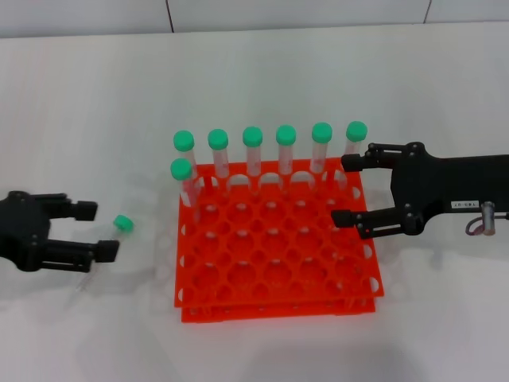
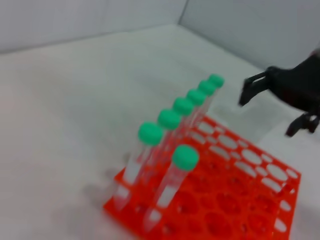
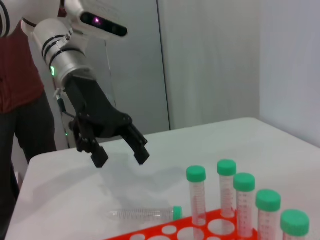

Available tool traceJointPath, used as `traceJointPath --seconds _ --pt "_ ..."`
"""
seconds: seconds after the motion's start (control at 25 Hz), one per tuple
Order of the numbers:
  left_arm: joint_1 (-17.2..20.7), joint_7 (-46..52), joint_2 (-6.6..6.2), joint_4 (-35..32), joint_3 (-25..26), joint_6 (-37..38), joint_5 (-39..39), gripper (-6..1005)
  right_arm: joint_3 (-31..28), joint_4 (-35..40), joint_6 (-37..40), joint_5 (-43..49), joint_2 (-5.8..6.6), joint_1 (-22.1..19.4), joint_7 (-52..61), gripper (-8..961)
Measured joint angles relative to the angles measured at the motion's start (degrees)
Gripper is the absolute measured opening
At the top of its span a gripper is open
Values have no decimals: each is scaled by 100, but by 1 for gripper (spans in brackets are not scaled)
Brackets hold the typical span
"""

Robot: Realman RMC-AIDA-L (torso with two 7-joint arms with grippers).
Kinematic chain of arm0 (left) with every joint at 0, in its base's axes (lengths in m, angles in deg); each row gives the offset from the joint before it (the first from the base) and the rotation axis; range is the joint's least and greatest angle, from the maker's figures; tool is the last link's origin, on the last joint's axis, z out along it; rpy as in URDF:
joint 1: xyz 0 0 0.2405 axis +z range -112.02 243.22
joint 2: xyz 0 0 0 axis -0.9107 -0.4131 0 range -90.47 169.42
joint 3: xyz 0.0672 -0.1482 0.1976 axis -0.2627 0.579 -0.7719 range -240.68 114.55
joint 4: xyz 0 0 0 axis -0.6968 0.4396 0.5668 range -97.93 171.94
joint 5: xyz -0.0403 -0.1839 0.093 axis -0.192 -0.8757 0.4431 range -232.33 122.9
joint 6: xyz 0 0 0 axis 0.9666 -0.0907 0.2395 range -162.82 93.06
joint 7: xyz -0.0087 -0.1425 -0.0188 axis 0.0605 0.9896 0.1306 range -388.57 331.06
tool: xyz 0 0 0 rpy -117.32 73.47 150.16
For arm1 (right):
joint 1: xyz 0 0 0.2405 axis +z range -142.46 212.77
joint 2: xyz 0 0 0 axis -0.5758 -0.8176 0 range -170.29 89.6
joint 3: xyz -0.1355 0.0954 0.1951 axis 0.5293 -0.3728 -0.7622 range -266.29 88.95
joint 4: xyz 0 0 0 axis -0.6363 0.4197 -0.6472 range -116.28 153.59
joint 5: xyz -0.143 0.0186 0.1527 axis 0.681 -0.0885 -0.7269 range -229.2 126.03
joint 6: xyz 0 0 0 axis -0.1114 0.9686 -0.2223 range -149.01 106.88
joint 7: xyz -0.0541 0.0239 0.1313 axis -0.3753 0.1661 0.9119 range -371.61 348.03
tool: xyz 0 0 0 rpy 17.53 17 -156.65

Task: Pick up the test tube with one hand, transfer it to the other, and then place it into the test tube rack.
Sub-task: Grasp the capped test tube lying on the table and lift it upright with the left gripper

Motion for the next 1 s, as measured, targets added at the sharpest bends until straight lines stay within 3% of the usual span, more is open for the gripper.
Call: traceJointPath --seconds 0.04,0.48,0.8,1.0 --pt "-43 335 -93 -55 11 12 170 880 0 0 18 -21 0 -1 0 838" --pt "-420 1959 -300 -112 90 109 1077 879 6 1 80 -170 0 -1 5 839" --pt "-615 2748 -382 -155 58 98 1622 880 4 46 85 -256 0 0 8 839" --pt "-797 2799 -351 -87 -3 89 2238 879 5 52 89 -274 0 38 8 839"
